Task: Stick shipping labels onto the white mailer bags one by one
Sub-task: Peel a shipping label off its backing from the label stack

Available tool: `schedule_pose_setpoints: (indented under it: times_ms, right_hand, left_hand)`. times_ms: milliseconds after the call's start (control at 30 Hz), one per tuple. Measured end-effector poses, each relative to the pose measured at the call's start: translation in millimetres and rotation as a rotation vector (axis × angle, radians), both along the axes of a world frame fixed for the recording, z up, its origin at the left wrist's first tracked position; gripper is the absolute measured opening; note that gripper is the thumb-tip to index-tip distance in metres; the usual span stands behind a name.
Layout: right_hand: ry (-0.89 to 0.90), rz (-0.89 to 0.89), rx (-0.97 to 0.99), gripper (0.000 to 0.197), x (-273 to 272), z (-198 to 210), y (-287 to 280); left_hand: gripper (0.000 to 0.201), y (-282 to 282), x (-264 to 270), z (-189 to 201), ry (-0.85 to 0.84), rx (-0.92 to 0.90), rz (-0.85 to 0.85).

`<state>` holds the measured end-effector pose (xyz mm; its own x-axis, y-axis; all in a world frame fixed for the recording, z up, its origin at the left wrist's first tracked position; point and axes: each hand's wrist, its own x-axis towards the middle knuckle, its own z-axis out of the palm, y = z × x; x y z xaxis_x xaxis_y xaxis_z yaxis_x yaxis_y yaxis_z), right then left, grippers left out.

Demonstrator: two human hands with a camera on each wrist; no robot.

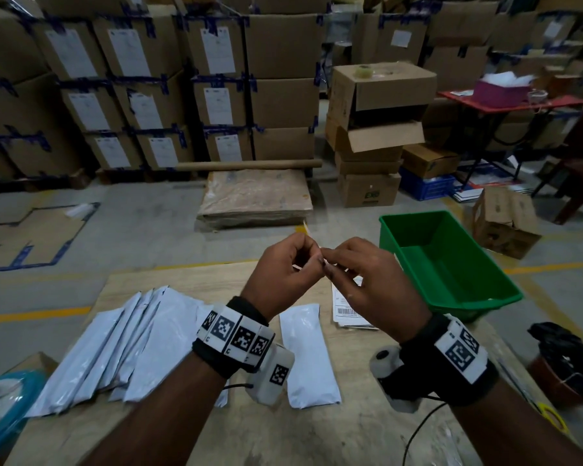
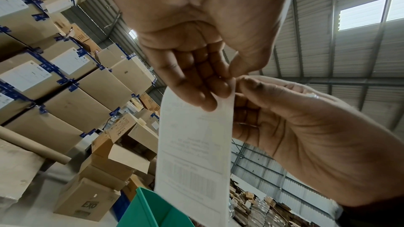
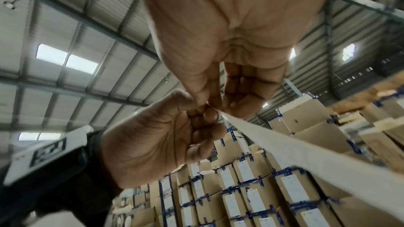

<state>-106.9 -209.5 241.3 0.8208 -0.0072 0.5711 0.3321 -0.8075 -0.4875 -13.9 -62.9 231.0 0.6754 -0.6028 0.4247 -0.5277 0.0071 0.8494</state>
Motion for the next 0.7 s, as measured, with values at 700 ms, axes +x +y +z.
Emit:
schedule_pose_setpoints:
  times_ms: [700]
  right_hand:
    - [0.093,0.017,0.359,0.009,-3.6,5.0,-5.2]
  left_hand:
    - [0.016,-0.1,-2.6,2.4,-0.08,0.048,-0.079]
